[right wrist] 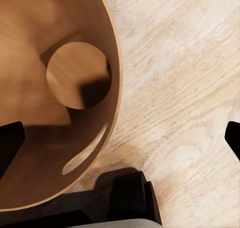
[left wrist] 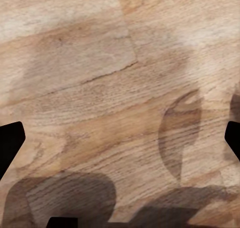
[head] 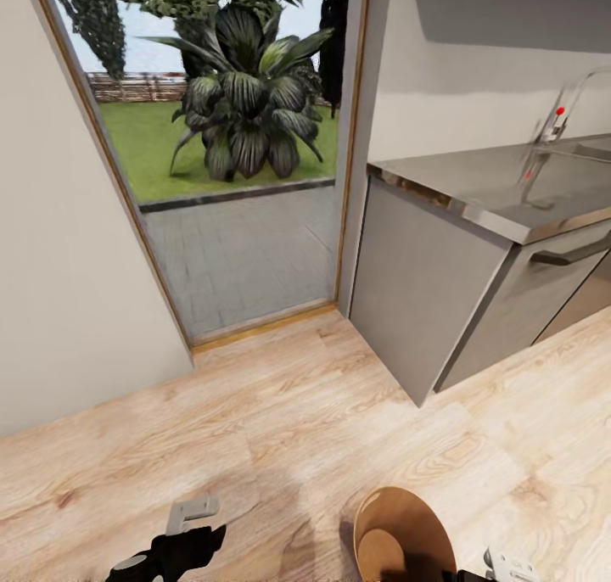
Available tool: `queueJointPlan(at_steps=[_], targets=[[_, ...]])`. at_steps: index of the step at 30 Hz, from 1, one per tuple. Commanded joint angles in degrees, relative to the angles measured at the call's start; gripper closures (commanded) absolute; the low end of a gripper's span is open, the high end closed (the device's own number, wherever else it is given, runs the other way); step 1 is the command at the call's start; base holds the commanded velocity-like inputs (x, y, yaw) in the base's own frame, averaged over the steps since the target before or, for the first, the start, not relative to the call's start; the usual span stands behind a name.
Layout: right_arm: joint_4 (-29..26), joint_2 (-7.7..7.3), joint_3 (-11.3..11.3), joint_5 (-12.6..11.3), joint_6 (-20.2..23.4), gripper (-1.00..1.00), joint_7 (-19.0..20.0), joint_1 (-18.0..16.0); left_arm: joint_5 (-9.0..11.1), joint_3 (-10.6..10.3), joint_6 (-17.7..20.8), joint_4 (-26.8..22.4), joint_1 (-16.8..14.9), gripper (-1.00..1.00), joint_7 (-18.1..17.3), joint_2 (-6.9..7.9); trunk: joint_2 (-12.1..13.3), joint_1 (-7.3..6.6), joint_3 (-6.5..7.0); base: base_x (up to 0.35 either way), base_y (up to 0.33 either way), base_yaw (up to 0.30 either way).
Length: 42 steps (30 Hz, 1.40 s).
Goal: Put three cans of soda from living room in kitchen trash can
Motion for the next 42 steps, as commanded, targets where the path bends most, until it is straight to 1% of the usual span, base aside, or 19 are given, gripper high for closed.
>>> queueJointPlan(at_steps=[1, 8, 12, 13, 15, 17, 20, 30, 42], targets=[[0.00, 0.00, 0.01, 0.00, 0.00, -1.00, 0.00, 0.00, 0.00, 0.00, 0.00, 0.00, 0.00, -1.00, 0.00, 0.00, 0.00, 0.00, -0.09, 0.000, 0.000, 0.000], [-0.02, 0.01, 0.03, 0.02, 0.00, -1.00, 0.00, 0.00, 0.00, 0.00, 0.00, 0.11, 0.00, -1.00, 0.00, -0.07, 0.00, 0.00, -0.74, 0.000, 0.000, 0.000], [-0.39, 0.05, 0.04, -0.03, 0.06, -1.00, 0.04, 0.00, -0.13, 0.07, -0.06, 1.06, 0.00, -1.00, 0.00, -0.08, 0.00, 0.00, -1.10, 0.000, 0.000, 0.000], [-0.57, 0.06, 0.21, -0.05, 0.09, -1.00, 0.06, 0.00, -0.14, 0.08, -0.07, 1.19, 0.00, -1.00, 0.00, -0.09, 0.00, 0.00, -1.19, 0.000, 0.000, 0.000], [-0.93, 0.08, 1.44, 0.03, 0.14, -1.00, 0.03, 0.00, -0.16, 0.08, -0.08, 1.32, 0.00, -1.00, 0.00, -0.09, 0.00, 0.00, -1.38, 0.000, 0.000, 0.000], [-1.08, 0.08, 2.07, 0.06, 0.16, -1.00, 0.02, 0.00, -0.17, 0.08, -0.09, 1.36, 0.00, -1.00, 0.00, -0.09, 0.00, 0.00, -1.56, 0.000, 0.000, 0.000], [-1.18, 0.09, 2.53, 0.08, 0.17, -1.00, 0.01, 0.00, -0.17, 0.09, -0.09, 1.39, 0.00, -1.00, 0.00, -0.09, 0.00, 0.00, -1.83, 0.000, 0.000, 0.000], [-1.23, 0.09, 2.76, 0.02, 0.18, -1.00, 0.00, 0.00, -0.17, 0.09, -0.09, 1.41, 0.00, -1.00, 0.00, -0.09, 0.00, 0.00, -2.68, 0.000, 0.000, 0.000], [-1.23, 0.01, 2.70, 0.05, 0.14, -1.00, -0.03, 0.00, -0.30, 0.07, -0.13, 1.65, 0.00, -1.00, 0.00, -0.09, 0.00, 0.00, -2.77, 0.000, 0.000, 0.000]])
